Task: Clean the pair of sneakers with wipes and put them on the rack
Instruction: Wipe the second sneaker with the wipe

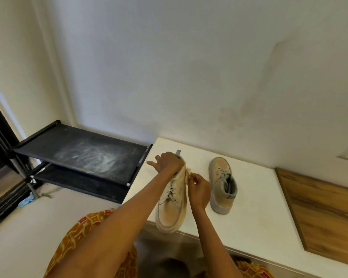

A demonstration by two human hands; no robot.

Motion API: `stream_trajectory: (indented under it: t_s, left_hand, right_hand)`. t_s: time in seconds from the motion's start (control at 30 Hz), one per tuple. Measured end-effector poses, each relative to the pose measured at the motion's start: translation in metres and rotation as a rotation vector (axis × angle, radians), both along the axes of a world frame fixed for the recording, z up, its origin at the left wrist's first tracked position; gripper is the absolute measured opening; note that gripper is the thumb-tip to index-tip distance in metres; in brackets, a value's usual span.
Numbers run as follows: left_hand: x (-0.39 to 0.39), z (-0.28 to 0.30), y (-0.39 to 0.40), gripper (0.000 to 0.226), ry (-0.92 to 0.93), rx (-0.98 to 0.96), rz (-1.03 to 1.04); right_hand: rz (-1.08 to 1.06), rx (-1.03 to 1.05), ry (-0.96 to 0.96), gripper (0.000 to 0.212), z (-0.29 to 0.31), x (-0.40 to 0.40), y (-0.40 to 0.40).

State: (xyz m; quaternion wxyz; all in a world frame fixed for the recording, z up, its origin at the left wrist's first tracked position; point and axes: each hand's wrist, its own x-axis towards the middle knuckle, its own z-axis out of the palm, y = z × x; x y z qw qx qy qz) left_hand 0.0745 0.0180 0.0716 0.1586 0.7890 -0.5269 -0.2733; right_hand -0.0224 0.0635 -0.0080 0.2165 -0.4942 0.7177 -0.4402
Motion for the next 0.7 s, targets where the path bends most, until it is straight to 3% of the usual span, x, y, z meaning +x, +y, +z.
stream_trajectory:
  t_s: [0.23, 0.43, 0.53, 0.7]
  left_hand:
    - [-0.015, -0.042, -0.001, 0.032, -0.078, 0.061, -0.024]
    - [0.004, -0.045, 0.014, 0.035, -0.294, -0.143, -0.341]
    - [0.011, -0.053, 0.028, 0.034, -0.338, -0.269, -0.386]
    - [0.011, -0.056, 0.035, 0.026, -0.281, -0.284, -0.357]
  right_hand:
    - [0.032, 0.131, -0.231, 0.022, -0.028, -0.005, -0.004]
    - [-0.002, 0.185, -0.413, 0.02, -0.034, -0.006, -0.015]
    - [0.017, 0.153, -0.388, 0.019, -0.032, -0.002, -0.016]
    - [0.002, 0.019, -0.158, 0.018, -0.042, 0.008, 0.012]
